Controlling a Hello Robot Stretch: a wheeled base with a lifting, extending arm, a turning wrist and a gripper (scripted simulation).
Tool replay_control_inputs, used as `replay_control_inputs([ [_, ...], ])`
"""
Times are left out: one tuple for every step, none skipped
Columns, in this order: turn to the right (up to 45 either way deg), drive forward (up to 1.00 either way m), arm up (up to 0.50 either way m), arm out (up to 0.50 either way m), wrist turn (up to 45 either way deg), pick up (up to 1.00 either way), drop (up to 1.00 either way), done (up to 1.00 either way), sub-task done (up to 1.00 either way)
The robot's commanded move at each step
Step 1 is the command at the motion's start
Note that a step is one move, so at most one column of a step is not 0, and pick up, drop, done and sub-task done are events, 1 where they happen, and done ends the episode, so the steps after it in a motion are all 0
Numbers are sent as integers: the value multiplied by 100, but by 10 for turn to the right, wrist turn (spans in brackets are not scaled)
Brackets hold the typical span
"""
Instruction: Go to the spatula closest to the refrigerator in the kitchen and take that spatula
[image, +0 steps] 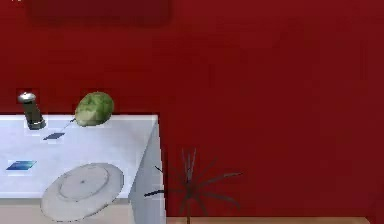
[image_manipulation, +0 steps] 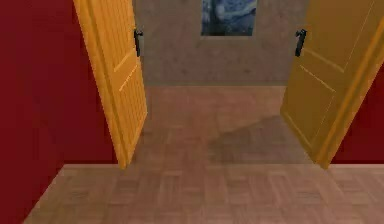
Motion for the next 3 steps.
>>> replay_control_inputs([
  [450, 0, 0, 0, 0, 0, 0, 0, 0],
  [450, 0, 0, 0, 0, 0, 0, 0, 0],
  [450, 0, 0, 0, 0, 0, 0, 0, 0],
])
